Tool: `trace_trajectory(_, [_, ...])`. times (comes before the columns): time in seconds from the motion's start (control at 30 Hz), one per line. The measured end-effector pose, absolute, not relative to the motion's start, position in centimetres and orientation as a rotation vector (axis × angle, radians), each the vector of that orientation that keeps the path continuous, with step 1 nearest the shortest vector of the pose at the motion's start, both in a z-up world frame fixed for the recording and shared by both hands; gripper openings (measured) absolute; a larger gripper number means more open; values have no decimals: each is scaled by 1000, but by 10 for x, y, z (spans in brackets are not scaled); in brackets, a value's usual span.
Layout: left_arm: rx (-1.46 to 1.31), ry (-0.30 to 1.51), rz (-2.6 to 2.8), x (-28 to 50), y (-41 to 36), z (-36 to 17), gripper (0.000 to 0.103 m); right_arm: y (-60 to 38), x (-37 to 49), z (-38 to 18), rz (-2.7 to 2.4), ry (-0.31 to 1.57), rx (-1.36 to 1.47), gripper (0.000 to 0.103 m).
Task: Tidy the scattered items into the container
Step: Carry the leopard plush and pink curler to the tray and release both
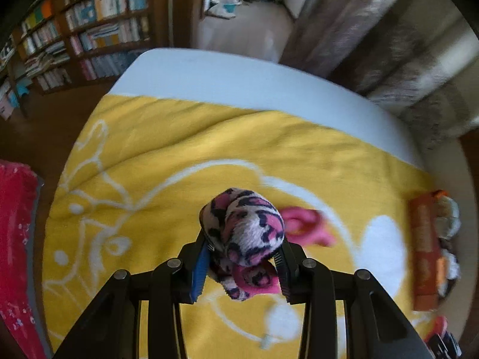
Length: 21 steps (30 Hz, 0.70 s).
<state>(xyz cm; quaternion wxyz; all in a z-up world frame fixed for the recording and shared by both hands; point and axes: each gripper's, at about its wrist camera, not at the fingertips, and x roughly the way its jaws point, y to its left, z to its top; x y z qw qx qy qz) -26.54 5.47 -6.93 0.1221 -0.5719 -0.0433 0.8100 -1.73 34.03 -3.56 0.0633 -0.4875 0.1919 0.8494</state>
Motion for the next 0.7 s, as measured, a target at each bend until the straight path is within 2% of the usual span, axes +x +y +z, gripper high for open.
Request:
trace_trajectory(0.4, [-1413, -7, 2133, -204, 225, 5, 40, 414, 12, -9, 2553, 635, -1293, 56])
trace_trajectory(0.7, [-1329, 61, 1989, -167, 334, 24, 41, 455, 25, 6, 2565, 654, -1191, 56])
